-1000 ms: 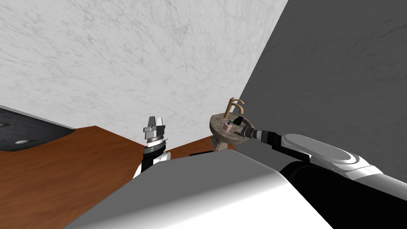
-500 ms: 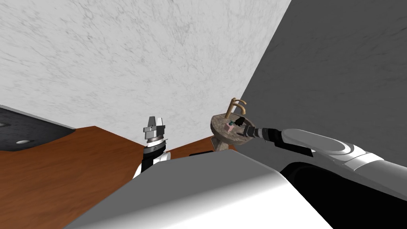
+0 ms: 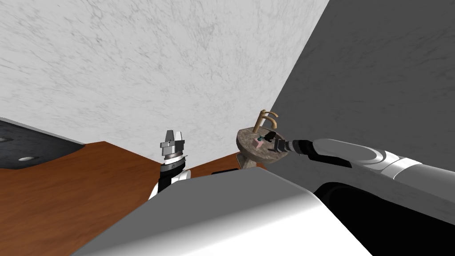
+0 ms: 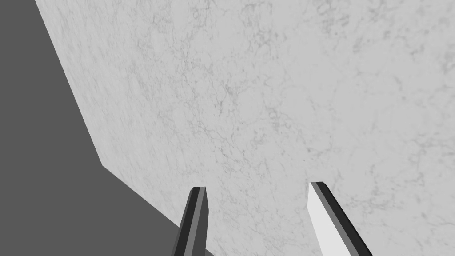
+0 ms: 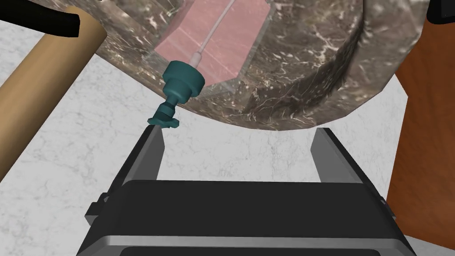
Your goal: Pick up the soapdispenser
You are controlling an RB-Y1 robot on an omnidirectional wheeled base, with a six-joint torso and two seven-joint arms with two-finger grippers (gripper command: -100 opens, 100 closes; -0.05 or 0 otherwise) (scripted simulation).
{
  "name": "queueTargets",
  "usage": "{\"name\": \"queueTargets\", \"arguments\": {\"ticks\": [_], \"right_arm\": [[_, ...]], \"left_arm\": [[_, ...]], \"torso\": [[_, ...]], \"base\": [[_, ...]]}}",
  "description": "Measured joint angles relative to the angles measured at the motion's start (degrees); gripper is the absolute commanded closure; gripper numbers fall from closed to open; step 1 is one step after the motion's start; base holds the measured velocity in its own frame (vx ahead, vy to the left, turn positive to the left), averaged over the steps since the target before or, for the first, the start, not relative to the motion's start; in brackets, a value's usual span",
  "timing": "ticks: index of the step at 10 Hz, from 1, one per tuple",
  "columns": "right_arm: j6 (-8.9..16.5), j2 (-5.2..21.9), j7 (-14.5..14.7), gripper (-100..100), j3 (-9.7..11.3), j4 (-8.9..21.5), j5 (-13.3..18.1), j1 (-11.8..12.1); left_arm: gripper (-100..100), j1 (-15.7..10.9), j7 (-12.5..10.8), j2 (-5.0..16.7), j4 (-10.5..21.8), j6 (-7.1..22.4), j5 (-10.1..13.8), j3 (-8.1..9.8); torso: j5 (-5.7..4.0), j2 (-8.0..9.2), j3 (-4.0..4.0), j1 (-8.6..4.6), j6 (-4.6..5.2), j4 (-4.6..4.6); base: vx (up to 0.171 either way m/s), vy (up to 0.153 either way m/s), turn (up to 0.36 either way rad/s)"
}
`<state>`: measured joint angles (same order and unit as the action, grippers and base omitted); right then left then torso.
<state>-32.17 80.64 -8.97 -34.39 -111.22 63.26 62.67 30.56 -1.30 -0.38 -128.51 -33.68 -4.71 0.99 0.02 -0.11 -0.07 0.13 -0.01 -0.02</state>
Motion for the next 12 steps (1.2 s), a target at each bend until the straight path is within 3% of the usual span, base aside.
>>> {"name": "queueTargets", "arguments": {"ticks": [7, 12], "right_arm": [[-1.5, 9.8, -0.5, -100, -4.4, 3.6, 8.0, 4.5], [-2.2, 18.5, -0.7, -100, -7.3, 6.5, 13.4, 7.3]], "left_arm": [[0, 0.0, 0.0, 0.0, 0.0, 0.0, 0.0, 0.00], [0, 0.0, 0.0, 0.0, 0.0, 0.0, 0.0, 0.00]], "torso": [[-0.01, -0.01, -0.01, -0.02, 0.00, 0.00], [0.00, -0.11, -0.06, 0.00, 0.00, -0.03]], "base": [[0.026, 0.025, 0.005], [0.050, 0.033, 0.019]]}}
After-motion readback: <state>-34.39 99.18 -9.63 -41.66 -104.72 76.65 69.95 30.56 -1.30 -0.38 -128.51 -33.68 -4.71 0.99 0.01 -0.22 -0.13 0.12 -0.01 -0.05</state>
